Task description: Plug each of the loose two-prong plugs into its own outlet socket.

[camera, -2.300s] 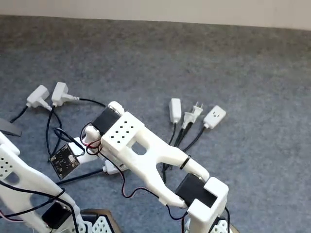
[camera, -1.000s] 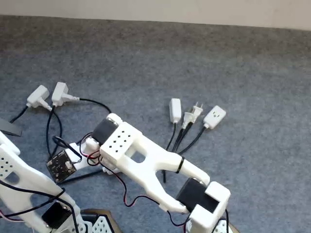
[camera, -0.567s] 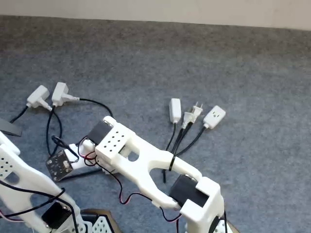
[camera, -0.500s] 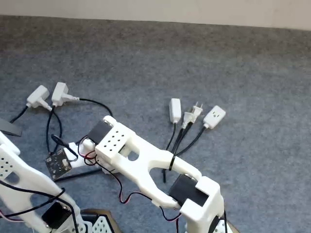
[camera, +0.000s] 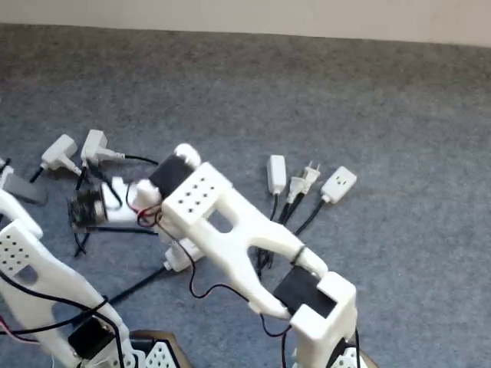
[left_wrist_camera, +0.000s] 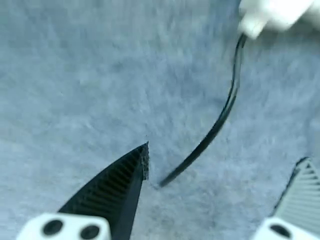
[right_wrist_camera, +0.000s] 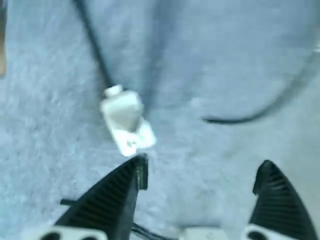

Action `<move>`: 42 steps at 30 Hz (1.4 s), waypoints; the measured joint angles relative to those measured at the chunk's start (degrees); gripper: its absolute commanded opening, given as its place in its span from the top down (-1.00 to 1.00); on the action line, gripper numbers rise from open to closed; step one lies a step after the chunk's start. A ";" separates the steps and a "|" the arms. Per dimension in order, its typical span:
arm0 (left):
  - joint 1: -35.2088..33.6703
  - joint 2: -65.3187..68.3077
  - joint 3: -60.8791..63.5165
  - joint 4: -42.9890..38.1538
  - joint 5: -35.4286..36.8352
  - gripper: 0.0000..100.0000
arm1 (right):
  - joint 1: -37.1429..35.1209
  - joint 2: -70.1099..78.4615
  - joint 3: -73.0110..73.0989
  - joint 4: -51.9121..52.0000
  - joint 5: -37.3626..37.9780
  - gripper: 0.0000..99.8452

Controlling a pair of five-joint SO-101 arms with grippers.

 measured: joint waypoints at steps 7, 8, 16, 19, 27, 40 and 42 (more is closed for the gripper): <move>5.71 -3.60 -9.76 0.53 7.91 0.16 | 5.27 -5.45 -21.10 8.62 -15.65 0.35; 6.86 -5.63 -9.76 0.62 8.79 0.16 | 7.30 -6.33 -21.54 8.62 -18.64 0.35; 22.15 -30.51 9.23 1.14 11.60 0.16 | 27.08 -14.59 -20.48 8.62 -35.96 0.35; 30.51 -40.44 23.21 1.23 13.01 0.16 | 32.79 -23.12 -14.86 8.62 -40.53 0.35; 50.11 -50.29 50.90 1.05 13.36 0.16 | 47.03 -46.59 23.38 4.75 -40.18 0.35; 60.48 -32.70 60.31 -5.98 13.63 0.36 | 52.48 -78.33 96.79 -25.23 -36.75 0.35; 60.40 -31.82 60.66 -5.98 13.63 0.36 | 52.48 -78.95 98.11 -25.49 -36.75 0.35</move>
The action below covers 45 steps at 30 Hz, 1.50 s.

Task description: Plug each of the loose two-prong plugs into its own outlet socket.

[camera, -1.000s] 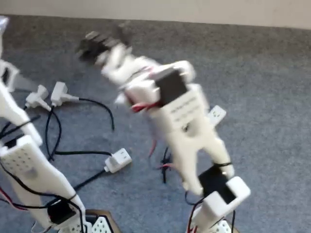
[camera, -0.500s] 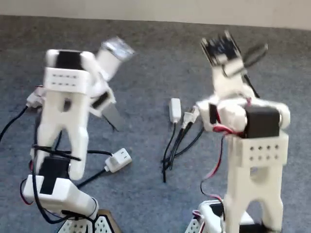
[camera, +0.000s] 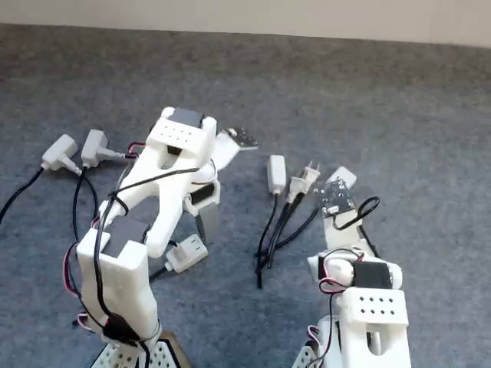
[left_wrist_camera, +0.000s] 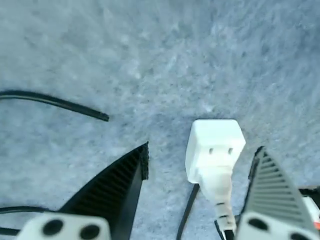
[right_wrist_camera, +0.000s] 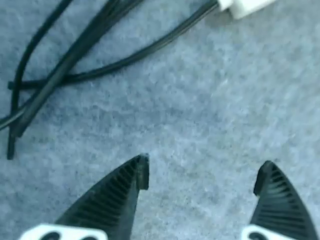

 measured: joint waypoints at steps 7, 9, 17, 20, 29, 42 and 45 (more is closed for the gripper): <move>-0.09 -1.23 10.20 -0.35 0.00 0.36 | 0.00 -0.62 0.70 -2.55 0.00 0.35; -0.09 -2.55 14.24 -2.81 0.00 0.39 | 0.09 -0.62 0.79 -2.64 0.00 0.35; -0.35 -4.40 22.59 -16.18 3.52 0.95 | 1.93 -0.62 0.79 -2.81 0.00 0.35; -0.09 -5.10 22.77 -17.05 3.69 0.99 | 2.20 -0.62 0.97 -2.81 0.00 0.35; -11.87 -5.10 5.71 -13.01 3.60 0.99 | 2.29 -0.62 2.99 -2.90 0.00 0.35; -21.89 10.29 -29.10 -17.76 4.04 0.79 | 2.29 -0.62 2.99 -2.90 0.00 0.35; -21.98 19.69 -37.63 -17.93 8.00 0.56 | 2.29 -0.62 2.99 -2.90 0.00 0.35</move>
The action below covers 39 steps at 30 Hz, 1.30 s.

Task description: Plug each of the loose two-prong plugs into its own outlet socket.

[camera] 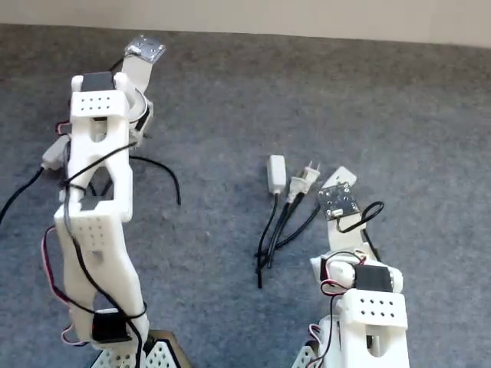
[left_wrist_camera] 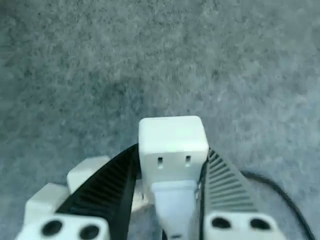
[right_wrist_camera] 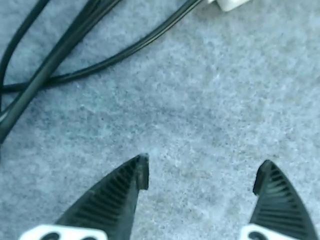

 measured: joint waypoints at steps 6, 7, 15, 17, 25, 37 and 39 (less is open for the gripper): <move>-1.93 15.74 -20.31 6.07 4.57 0.57 | 0.00 0.00 0.00 -0.79 0.00 0.35; -2.29 17.41 -23.82 8.44 4.57 0.57 | 0.00 0.00 0.00 -0.97 0.00 0.35; -2.55 21.01 -50.37 23.03 4.92 0.57 | 0.00 0.00 0.00 -0.97 0.00 0.35; -2.55 20.04 -51.60 23.38 4.92 0.57 | 0.53 0.00 0.00 -0.97 0.00 0.35; -3.34 10.90 -52.22 23.56 4.92 0.57 | 5.01 -0.18 0.00 -0.97 0.00 0.35; 17.23 7.91 -48.70 24.62 8.44 0.57 | 23.91 -0.18 0.00 -7.38 -6.07 0.35; 21.63 7.91 -44.04 24.62 8.62 0.57 | 24.53 -0.18 0.00 -7.82 -6.15 0.35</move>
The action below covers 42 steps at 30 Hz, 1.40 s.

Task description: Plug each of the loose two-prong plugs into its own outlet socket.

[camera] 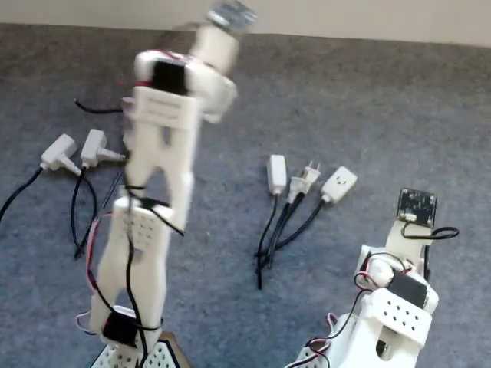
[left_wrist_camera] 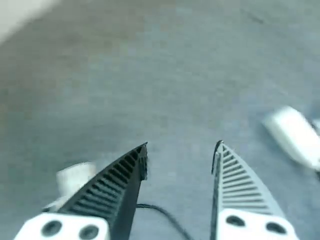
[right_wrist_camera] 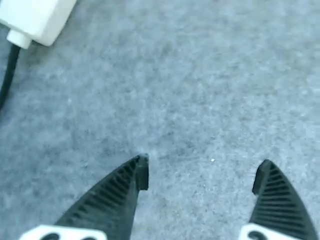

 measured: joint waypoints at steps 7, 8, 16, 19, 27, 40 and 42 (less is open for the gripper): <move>6.59 0.00 21.89 -5.89 0.00 0.57 | -2.99 0.00 0.00 -0.26 -0.09 0.35; 6.59 0.09 24.18 -7.38 0.00 0.57 | -3.34 0.00 0.00 -0.26 -0.09 0.35; 11.43 0.09 29.45 -16.09 -3.34 0.57 | -4.04 0.00 0.00 -0.44 -0.09 0.35; 14.15 0.09 29.71 -18.02 -3.25 0.57 | -5.10 0.00 0.00 -0.44 -0.09 0.35; 14.59 7.12 29.45 -21.54 -1.05 0.57 | -6.59 0.00 0.00 -0.44 0.44 0.35; 2.37 7.12 23.38 -8.35 -1.05 0.57 | -6.86 0.00 0.00 -0.44 1.14 0.35; 2.11 6.68 20.75 -5.63 -1.14 0.57 | -6.86 0.00 0.00 -0.44 1.41 0.35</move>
